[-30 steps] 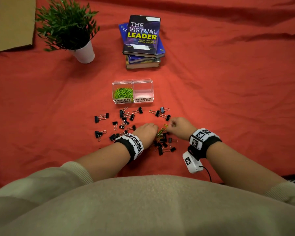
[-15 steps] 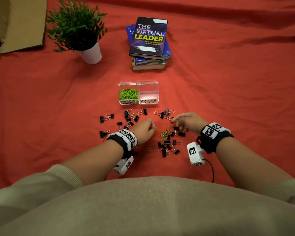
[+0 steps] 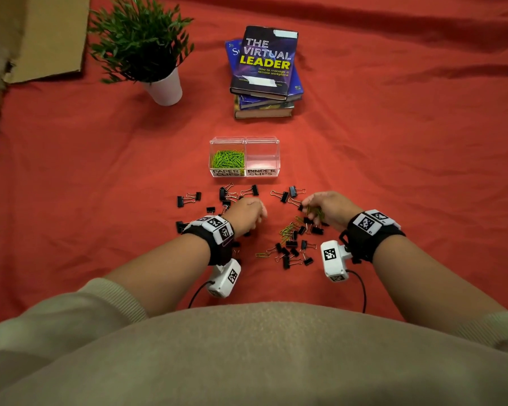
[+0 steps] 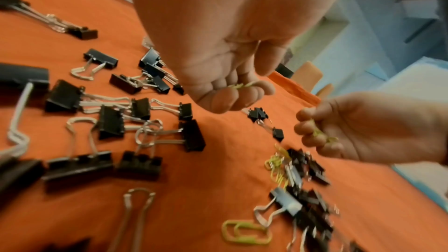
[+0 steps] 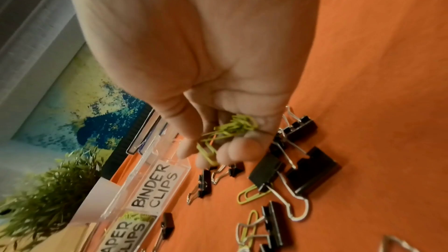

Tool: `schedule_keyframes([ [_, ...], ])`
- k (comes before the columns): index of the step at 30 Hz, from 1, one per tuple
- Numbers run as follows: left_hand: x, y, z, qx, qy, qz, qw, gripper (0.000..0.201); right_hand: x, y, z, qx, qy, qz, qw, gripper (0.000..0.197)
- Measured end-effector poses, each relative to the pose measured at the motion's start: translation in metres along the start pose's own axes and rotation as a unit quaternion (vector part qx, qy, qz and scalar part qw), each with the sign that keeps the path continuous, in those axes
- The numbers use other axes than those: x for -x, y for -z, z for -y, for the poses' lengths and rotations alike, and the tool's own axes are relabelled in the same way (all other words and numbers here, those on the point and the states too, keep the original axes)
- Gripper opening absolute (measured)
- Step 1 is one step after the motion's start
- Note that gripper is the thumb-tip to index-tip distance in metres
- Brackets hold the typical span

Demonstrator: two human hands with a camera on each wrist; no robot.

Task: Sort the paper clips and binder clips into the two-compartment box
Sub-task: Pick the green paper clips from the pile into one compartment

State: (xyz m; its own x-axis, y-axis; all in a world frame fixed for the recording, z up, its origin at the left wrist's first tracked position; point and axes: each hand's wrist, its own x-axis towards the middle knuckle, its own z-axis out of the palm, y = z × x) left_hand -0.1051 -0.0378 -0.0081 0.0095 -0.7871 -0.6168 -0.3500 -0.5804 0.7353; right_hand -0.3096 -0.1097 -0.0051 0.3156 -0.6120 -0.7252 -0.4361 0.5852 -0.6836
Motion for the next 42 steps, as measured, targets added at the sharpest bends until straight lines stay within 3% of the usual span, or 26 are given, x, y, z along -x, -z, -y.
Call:
schedule_keyframes([
  [2,0.002,-0.003,0.003,-0.081,-0.007,0.024,0.996,0.028,-0.001,-0.002,0.002,0.031,-0.022,-0.025,0.999,0.025],
  [4,0.006,-0.006,0.008,-0.214,-0.033,0.045,0.975,0.024,-0.005,-0.005,0.001,0.166,-0.009,-0.055,0.985,0.023],
  [6,0.011,-0.010,0.012,-0.326,-0.067,0.078,0.940,0.018,-0.007,-0.008,-0.004,0.286,0.021,-0.076,0.955,0.018],
  [9,0.016,-0.016,0.018,-0.461,-0.110,0.117,0.873,0.018,-0.009,-0.015,-0.010,0.450,0.058,-0.079,0.888,0.012],
  [12,0.017,-0.020,0.022,-0.532,-0.121,0.118,0.830,0.026,-0.009,-0.020,-0.010,0.528,0.063,-0.069,0.844,0.014],
  [15,0.018,-0.023,0.022,-0.557,-0.127,0.118,0.812,0.026,-0.010,-0.026,-0.013,0.571,0.067,-0.073,0.815,0.015],
  [19,0.020,-0.024,0.023,-0.536,-0.120,0.121,0.827,0.021,-0.009,-0.031,-0.014,0.534,0.049,-0.073,0.841,0.013],
  [22,0.019,-0.021,0.021,-0.440,-0.109,0.115,0.884,0.011,-0.009,-0.027,-0.017,0.460,0.054,-0.070,0.884,0.010],
  [26,0.015,-0.010,0.015,-0.294,-0.079,0.082,0.949,0.005,-0.001,-0.010,-0.009,0.196,0.023,-0.071,0.978,0.017],
  [28,0.011,-0.006,0.012,-0.245,-0.061,0.069,0.965,0.006,0.003,-0.002,-0.003,0.016,0.003,-0.054,0.998,0.017],
  [31,0.006,-0.006,0.006,-0.175,-0.041,0.085,0.980,0.012,0.007,0.006,0.000,-0.167,0.003,0.007,0.986,0.016],
  [35,0.004,-0.013,-0.003,-0.120,-0.012,0.079,0.990,0.028,0.013,0.007,0.000,-0.225,0.012,0.078,0.971,0.017],
  [38,0.004,-0.026,-0.007,-0.165,-0.027,0.056,0.984,0.026,0.016,0.002,-0.002,-0.240,0.019,0.099,0.965,0.018],
  [42,0.002,-0.047,-0.005,-0.286,-0.099,0.006,0.953,0.021,0.017,-0.002,0.001,-0.191,0.018,0.088,0.978,0.023],
])
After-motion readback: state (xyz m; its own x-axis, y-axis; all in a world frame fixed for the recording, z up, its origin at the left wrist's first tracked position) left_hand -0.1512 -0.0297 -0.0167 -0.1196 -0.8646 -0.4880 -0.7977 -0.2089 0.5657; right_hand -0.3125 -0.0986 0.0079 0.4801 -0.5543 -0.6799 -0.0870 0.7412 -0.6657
